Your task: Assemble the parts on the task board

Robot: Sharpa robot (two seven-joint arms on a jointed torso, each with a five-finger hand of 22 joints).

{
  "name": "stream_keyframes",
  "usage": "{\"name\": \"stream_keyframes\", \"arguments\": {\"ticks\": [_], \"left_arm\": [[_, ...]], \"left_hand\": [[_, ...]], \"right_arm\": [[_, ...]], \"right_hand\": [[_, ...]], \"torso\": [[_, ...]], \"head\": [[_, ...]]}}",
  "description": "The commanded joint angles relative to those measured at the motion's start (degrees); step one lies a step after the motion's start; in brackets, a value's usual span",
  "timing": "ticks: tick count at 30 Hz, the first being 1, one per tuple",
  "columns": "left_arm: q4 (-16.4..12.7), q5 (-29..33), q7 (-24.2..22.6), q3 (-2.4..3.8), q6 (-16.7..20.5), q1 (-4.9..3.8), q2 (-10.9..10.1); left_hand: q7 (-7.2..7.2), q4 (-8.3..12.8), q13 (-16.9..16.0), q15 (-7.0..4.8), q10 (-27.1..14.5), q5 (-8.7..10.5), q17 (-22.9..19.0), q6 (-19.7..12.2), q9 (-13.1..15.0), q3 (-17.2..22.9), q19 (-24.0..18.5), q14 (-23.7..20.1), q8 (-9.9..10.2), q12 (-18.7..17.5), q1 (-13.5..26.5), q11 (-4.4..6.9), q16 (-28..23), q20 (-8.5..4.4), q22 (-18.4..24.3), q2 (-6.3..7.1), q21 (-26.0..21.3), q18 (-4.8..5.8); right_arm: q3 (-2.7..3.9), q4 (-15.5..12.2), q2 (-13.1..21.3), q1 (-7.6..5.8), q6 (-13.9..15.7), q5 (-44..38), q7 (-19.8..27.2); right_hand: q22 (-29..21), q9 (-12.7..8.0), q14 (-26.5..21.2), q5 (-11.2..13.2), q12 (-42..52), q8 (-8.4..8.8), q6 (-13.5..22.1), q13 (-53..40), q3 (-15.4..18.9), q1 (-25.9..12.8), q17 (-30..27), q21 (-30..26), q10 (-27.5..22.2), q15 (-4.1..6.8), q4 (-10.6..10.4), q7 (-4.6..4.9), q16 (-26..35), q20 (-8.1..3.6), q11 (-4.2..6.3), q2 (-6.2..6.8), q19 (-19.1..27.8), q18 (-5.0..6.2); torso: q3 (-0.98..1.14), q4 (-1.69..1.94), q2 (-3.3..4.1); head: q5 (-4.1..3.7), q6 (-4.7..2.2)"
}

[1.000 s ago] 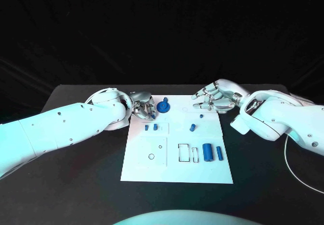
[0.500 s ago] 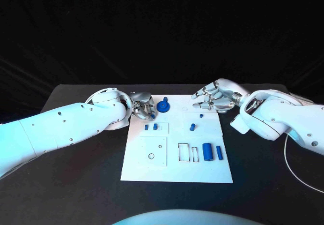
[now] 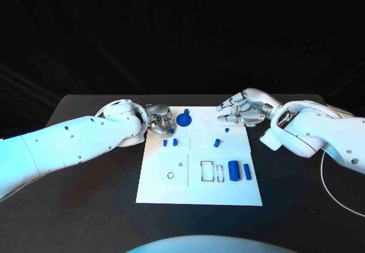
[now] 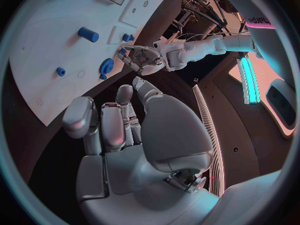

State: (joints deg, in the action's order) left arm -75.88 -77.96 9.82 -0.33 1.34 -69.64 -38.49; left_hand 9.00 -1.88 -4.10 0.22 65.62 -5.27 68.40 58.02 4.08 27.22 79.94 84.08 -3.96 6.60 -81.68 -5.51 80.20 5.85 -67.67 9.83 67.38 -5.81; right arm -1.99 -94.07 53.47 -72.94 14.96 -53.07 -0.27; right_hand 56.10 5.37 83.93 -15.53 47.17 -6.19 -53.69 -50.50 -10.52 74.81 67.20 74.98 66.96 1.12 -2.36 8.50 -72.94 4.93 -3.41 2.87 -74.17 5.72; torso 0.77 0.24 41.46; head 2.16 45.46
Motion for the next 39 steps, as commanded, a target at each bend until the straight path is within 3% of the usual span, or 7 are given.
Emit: {"name": "stream_keyframes", "arguments": {"ticks": [1, 10, 14, 17, 22, 26, 39], "left_arm": [[-0.2, -0.3, 0.1, 0.03, 0.0, -0.01, -0.3], [-1.3, 3.7, -1.0, 0.13, 0.6, -0.05, -2.8], [-2.3, 11.0, -6.2, 0.21, 5.8, -0.09, -4.8], [-3.2, 22.8, -12.4, 0.21, 11.9, -0.1, -6.3], [-5.2, 49.5, -22.3, -0.01, 19.0, -0.08, -8.3], [-7.2, 65.5, -27.6, -0.17, 20.2, -0.02, -9.7], [-10.8, 81.9, -31.9, -0.41, 19.3, 0.25, -12.0]], "left_hand": [[0.08, 0.0, 0.1, 0.39, -0.7, 0.09, -0.2, -0.5, -0.1, 0.3, -0.2, 0.6, 0.3, -0.4, 0.4, 0.01, -0.3, 0.41, 0.2, 0.38, -0.4, 0.15], [0.25, 0.4, 0.2, 0.6, -1.9, -0.19, -1.5, -0.9, -0.2, 0.8, -1.1, 0.1, 0.2, -0.8, 0.3, -0.28, -0.9, 0.62, 1.8, 0.59, -2.3, -0.3], [0.83, 0.6, 0.2, 0.93, -2.3, -0.41, -3.4, -0.2, 0.0, 1.4, -2.4, -0.7, -0.3, -0.6, 0.1, -0.69, -1.9, 0.9, 3.8, 0.34, -4.6, -0.79], [1.3, 0.3, 0.1, 1.21, -2.7, -0.41, -7.6, 1.0, 0.2, 1.5, -4.8, -2.6, -0.8, -0.3, 0.7, -1.02, -4.3, 1.2, 7.7, 0.14, -9.0, -1.76], [1.23, 0.5, -0.4, 0.97, -1.3, -0.76, -22.7, 1.9, 0.2, 2.4, -13.3, -10.1, -1.3, 1.9, 0.3, -0.81, -14.0, 1.28, 20.1, -1.48, -23.7, -4.7], [0.82, 0.1, -1.0, 0.6, 0.2, -0.89, -24.5, 3.0, 0.4, 2.1, -13.7, -10.6, -2.2, 3.8, 1.0, -0.13, -15.3, 0.93, 21.0, -2.82, -24.9, -4.8], [0.73, -0.1, -1.4, 0.51, -0.5, -0.89, -27.0, 2.8, 0.4, 0.8, -13.6, -11.2, -2.6, 5.3, 2.1, -0.01, -16.9, 0.74, 21.8, -3.12, -26.2, -4.73]], "right_arm": [[0.01, 0.3, 0.0, 0.03, -0.5, -0.2, 0.1], [0.01, 2.6, 0.2, 0.03, -1.2, -8.3, -2.5], [0.01, 3.8, 0.3, 0.02, -2.3, -18.7, -4.1], [0.01, 4.5, 0.1, 0.02, -3.6, -27.2, -5.5], [0.01, 5.3, -0.9, 0.15, -6.0, -40.2, -8.0], [-0.02, 5.8, -1.9, 0.67, -7.9, -47.2, -9.5], [-0.11, 7.3, -4.9, 2.26, -9.5, -53.6, -10.3]], "right_hand": [[-0.1, 0.1, 1.6, -0.2, -0.2, -0.32, -0.1, 0.1, -0.1, 0.0, -0.1, -0.4, -0.3, 0.09, 0.0, 0.13, 0.4, -0.11, 0.11, -0.25, 0.4, 0.89], [-8.9, 0.2, -0.8, -0.2, -15.1, -0.97, -1.0, 12.7, -2.7, 1.2, -8.4, -5.7, -8.9, -0.25, 0.1, 0.51, 8.3, 0.06, -0.4, 0.32, 4.7, 2.38], [-10.2, 0.3, -0.8, 1.8, -24.0, -1.48, -2.4, 21.5, -6.1, 3.0, -11.2, -6.9, -9.1, -0.85, 1.2, 0.8, 11.3, 0.34, -0.93, 1.05, 4.7, 2.61], [-10.9, 0.4, -0.4, 2.6, -31.4, -1.85, -4.5, 29.7, -9.1, 3.2, -12.7, -7.6, -5.9, -0.53, 1.9, 0.2, 13.0, 0.64, -1.21, 2.36, 4.3, 2.59], [-11.5, 0.4, -0.3, 5.4, -34.3, -1.48, -6.2, 33.5, -10.7, 3.3, -13.8, -8.1, -5.0, -0.5, 2.2, -0.73, 14.2, 0.51, -0.72, 3.1, 4.2, 2.59], [-12.0, 0.4, -0.1, 7.0, -35.8, -1.07, -7.1, 36.0, -11.8, 3.1, -14.2, -8.5, -4.6, -0.45, 2.2, -1.14, 14.7, 0.38, -0.45, 3.73, 4.1, 2.65], [-13.4, 0.0, 0.0, 9.4, -38.3, 0.37, -7.4, 40.2, -13.0, 2.7, -15.4, -9.5, -5.5, 0.06, 1.8, -1.51, 16.1, -0.08, -0.34, 4.61, 4.2, 2.83]], "torso": [[-0.01, 0.0, 0.0], [-0.05, 0.02, -0.11], [-0.09, 0.11, -0.1], [-0.08, 0.15, -0.12], [-0.24, 0.18, -0.16], [-0.27, 0.08, -0.08], [-0.13, 0.17, 0.0]], "head": [[-0.04, -0.06], [-0.2, -0.32], [-0.42, -0.69], [-0.91, -1.15], [-2.25, -1.64], [-2.86, -2.11], [-3.17, -2.39]]}}
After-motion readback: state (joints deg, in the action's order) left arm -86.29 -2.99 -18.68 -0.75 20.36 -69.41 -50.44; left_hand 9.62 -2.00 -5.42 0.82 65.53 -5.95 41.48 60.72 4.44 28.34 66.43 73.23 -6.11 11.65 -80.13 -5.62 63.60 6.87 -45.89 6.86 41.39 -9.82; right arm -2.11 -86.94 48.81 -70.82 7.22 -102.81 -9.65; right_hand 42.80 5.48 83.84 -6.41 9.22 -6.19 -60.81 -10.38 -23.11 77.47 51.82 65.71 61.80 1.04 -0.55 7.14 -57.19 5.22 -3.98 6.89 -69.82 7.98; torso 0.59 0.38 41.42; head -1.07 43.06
